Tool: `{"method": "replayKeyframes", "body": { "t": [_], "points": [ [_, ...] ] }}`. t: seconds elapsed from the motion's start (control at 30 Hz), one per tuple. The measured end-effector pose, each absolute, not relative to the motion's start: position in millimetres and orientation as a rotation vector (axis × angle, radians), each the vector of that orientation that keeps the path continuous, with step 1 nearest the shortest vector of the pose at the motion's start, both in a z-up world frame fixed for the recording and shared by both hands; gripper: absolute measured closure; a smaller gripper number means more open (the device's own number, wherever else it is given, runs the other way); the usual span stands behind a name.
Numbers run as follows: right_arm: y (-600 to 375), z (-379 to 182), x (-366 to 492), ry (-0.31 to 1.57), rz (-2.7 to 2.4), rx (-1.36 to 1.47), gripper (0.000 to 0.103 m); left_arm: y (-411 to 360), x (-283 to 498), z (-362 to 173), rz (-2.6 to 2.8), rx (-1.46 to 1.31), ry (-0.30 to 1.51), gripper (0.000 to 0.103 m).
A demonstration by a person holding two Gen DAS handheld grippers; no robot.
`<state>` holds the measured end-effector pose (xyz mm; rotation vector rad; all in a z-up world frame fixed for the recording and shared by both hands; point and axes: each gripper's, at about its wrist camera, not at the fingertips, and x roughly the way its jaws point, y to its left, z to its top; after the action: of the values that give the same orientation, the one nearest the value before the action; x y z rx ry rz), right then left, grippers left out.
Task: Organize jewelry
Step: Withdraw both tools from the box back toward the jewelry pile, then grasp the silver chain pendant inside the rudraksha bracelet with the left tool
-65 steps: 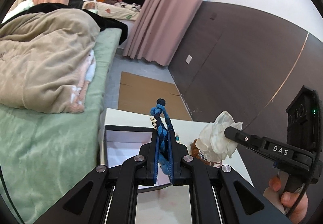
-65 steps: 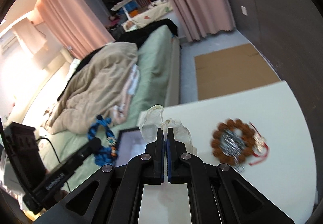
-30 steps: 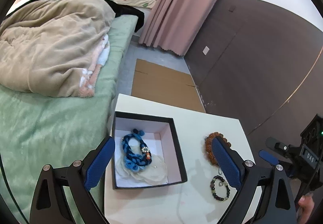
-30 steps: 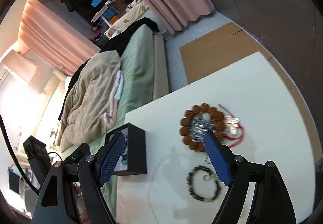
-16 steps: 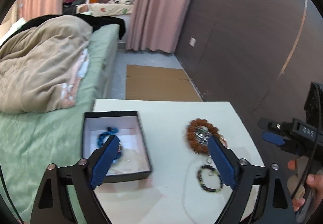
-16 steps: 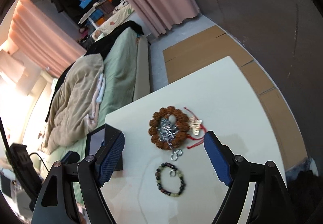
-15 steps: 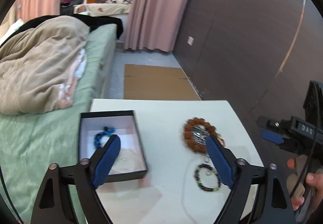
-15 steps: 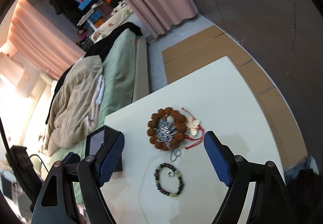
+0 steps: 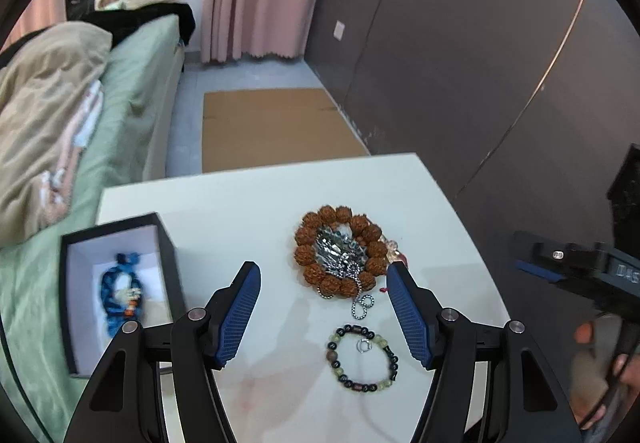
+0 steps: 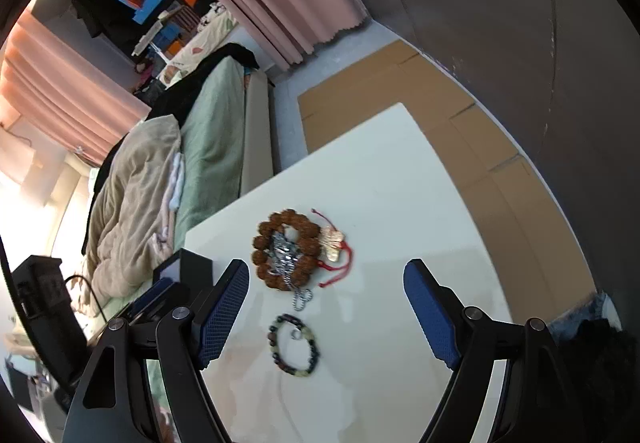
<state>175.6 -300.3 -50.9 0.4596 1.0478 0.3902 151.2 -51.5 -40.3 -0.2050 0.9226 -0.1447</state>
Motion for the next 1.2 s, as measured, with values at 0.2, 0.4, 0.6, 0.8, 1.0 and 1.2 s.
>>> {"method": "replayKeyframes", "body": {
  "t": [0.2, 0.4, 0.6, 0.8, 1.0, 1.2],
  "points": [
    [-330, -57, 184, 1.065, 0.360, 0.511, 0.022, -71, 170, -59, -0.146, -0.173, 0.976, 0.041],
    [-348, -66, 195, 1.098, 0.360, 0.542, 0.019, -86, 187, -67, -0.136, -0.146, 1.037, 0.058],
    [-364, -66, 204, 1.081, 0.358, 0.590, 0.006, -94, 201, -84, -0.110, -0.127, 1.102, 0.066],
    [-368, -66, 210, 1.075, 0.383, 0.635, 0.006, -103, 214, -97, -0.091, -0.089, 1.135, 0.076],
    [-370, -66, 214, 1.072, 0.378, 0.655, 0.006, -106, 226, -104, -0.061, -0.050, 1.169, 0.079],
    [-362, -65, 215, 1.080, 0.391, 0.638, 0.006, -112, 231, -110, -0.046, -0.025, 1.192, 0.075]
  ]
}}
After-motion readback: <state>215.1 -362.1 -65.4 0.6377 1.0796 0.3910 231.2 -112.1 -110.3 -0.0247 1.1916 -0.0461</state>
